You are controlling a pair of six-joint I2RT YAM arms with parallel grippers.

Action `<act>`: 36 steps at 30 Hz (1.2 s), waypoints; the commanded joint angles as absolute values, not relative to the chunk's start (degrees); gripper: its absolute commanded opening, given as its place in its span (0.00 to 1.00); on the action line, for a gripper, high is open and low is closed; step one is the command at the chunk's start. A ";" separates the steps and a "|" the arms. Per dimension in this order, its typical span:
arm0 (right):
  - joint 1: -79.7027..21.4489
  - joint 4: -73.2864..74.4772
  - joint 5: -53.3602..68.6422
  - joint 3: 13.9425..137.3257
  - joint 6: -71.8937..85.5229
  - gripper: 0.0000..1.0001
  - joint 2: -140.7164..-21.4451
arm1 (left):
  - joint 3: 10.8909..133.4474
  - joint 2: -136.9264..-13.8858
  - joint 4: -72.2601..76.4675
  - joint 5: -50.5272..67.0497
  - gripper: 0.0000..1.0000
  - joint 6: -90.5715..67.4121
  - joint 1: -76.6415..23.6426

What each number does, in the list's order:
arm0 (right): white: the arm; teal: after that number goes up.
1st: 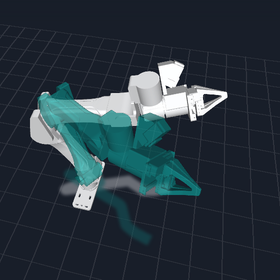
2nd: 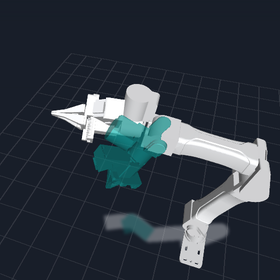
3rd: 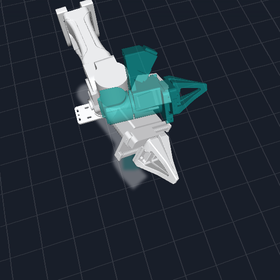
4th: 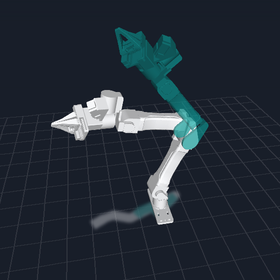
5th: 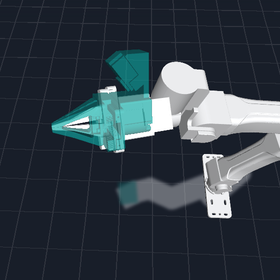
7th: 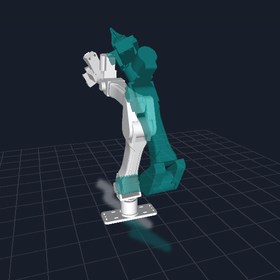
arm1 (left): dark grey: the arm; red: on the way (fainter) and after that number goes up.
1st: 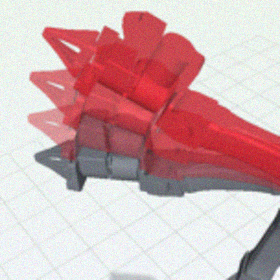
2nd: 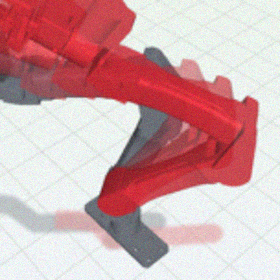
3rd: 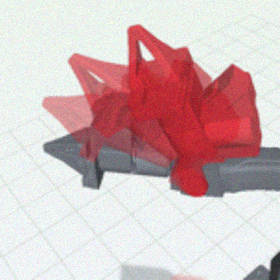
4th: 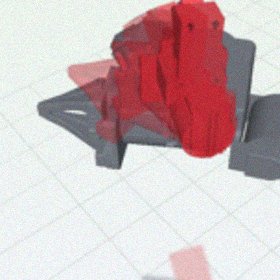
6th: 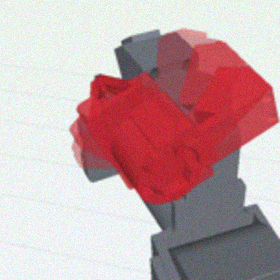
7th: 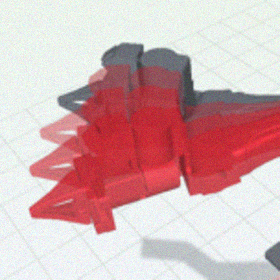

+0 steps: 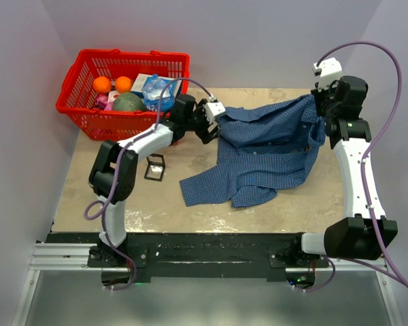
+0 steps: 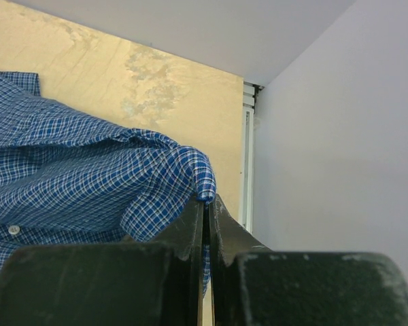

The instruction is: Remove the brooch from the garment

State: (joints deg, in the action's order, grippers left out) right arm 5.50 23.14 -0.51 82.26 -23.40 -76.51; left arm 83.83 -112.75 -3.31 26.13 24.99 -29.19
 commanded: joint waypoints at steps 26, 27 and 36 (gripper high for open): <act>5.98 20.83 -0.09 84.73 -20.13 0.00 -77.78 | 102.13 -129.11 -5.44 42.01 0.30 24.34 -26.98; 6.06 20.74 1.04 84.81 -20.04 0.00 -77.87 | 102.22 -129.11 -6.32 42.27 0.30 24.35 -26.98; 5.98 21.00 1.85 85.43 -19.42 0.00 -78.49 | 100.73 -129.20 0.23 36.14 0.52 23.56 -27.07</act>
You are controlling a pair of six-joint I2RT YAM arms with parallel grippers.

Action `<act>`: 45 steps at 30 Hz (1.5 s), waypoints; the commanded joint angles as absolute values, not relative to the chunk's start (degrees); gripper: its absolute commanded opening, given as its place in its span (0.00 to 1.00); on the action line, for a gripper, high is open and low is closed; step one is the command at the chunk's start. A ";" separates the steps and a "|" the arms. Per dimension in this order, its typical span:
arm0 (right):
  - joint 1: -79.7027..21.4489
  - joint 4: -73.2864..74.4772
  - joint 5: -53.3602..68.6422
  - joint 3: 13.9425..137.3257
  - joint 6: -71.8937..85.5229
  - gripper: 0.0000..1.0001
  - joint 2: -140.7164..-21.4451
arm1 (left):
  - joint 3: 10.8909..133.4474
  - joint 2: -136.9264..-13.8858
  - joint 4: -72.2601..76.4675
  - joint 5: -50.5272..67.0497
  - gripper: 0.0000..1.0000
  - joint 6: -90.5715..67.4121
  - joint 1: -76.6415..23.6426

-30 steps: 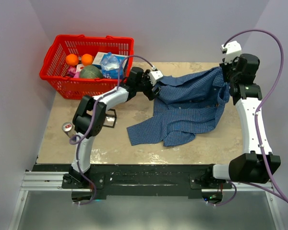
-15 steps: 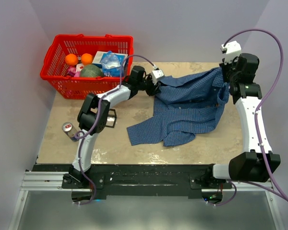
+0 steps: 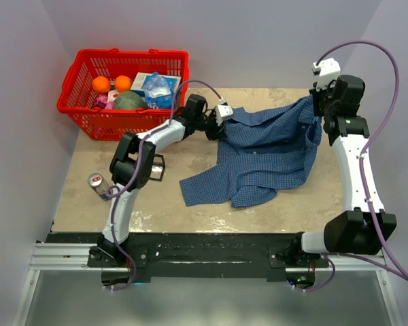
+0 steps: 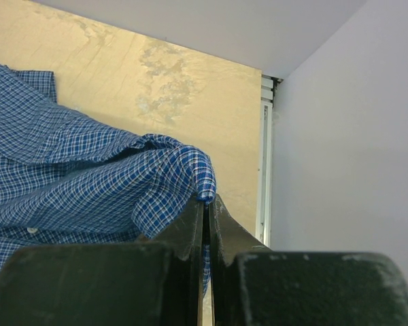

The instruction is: Remove the brooch from the garment

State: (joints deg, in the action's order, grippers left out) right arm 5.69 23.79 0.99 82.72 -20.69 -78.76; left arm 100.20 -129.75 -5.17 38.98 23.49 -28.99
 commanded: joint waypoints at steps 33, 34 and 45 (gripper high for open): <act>6.15 25.58 0.18 90.09 -17.84 0.00 -80.25 | 110.31 -135.53 -10.91 43.16 0.00 27.34 -27.07; 6.15 25.32 0.18 90.09 -17.84 0.00 -80.24 | 108.74 -133.96 -9.68 42.02 0.00 27.33 -27.07; 6.77 26.10 -2.19 90.44 -19.15 0.00 -77.44 | 102.13 -125.60 -0.97 38.33 0.23 28.56 -27.33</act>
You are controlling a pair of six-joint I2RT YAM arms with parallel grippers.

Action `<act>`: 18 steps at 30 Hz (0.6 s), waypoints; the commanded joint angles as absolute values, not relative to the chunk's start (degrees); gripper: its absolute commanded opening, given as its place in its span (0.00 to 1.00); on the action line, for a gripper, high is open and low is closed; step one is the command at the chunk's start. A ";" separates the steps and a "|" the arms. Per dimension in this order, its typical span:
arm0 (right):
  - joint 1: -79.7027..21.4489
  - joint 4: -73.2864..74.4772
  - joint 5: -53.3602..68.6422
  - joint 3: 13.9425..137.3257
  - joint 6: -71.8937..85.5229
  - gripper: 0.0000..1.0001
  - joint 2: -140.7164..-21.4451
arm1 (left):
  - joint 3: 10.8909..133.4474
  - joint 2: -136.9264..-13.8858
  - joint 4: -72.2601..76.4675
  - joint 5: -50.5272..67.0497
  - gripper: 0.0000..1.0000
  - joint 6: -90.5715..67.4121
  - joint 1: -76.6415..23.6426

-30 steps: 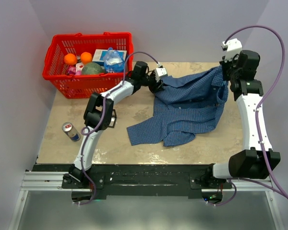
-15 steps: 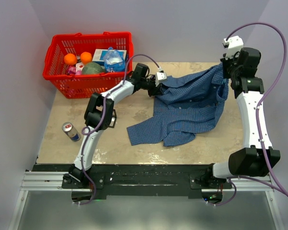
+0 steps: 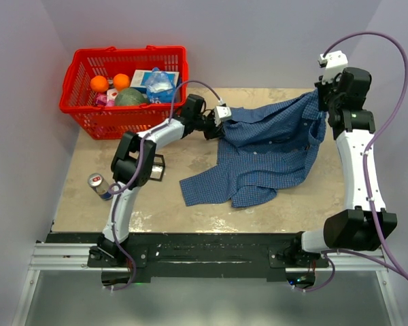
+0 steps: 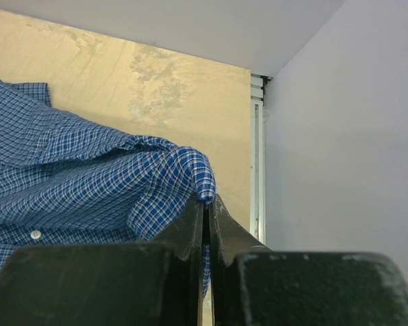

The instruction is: Remove the brooch from the garment

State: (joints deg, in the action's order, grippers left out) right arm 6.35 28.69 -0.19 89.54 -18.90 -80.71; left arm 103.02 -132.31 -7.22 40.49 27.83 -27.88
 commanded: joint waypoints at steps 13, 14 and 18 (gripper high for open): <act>7.21 31.73 -0.70 85.87 -20.65 0.00 -69.61 | 110.47 -134.99 5.45 38.75 0.63 21.89 -28.39; 7.21 31.82 -0.88 85.43 -20.65 0.00 -69.17 | 111.09 -135.52 5.19 39.54 0.63 21.28 -28.39; 7.21 31.90 -0.44 84.29 -19.87 0.00 -68.73 | 113.82 -138.16 2.90 45.95 0.60 18.64 -28.56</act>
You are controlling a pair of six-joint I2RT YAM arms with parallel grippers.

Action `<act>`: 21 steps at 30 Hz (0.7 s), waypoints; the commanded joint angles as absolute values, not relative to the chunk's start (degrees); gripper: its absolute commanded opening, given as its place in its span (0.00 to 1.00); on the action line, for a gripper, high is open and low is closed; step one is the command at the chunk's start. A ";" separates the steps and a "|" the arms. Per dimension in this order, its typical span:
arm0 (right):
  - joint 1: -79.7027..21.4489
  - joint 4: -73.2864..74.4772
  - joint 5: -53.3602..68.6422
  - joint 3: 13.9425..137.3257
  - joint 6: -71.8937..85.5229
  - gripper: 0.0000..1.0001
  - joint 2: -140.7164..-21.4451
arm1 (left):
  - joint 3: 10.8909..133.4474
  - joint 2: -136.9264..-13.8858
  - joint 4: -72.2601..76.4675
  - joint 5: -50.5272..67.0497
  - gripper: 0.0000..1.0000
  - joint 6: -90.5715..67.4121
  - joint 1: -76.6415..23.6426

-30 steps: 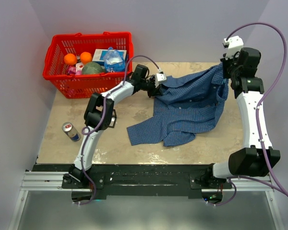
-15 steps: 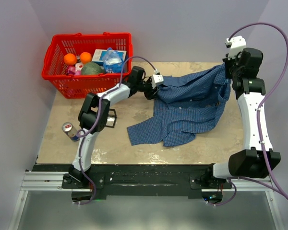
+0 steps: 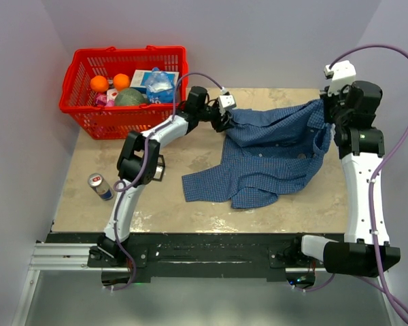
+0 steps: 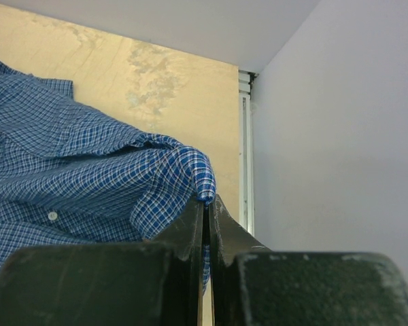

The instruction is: Remove the brooch from the garment

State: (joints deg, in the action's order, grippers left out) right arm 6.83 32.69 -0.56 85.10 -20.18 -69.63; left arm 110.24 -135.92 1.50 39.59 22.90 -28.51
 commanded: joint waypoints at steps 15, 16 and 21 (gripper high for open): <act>7.21 31.82 -0.09 84.11 -17.75 0.00 -69.70 | 118.91 -145.10 1.49 38.33 0.49 19.42 -32.26; 7.12 31.73 -0.09 84.20 -17.67 0.00 -69.78 | 119.26 -145.37 1.41 38.15 0.45 19.42 -32.17; 7.12 30.85 -0.17 83.50 -17.75 0.00 -69.87 | 118.84 -143.01 0.62 37.27 0.03 19.69 -32.17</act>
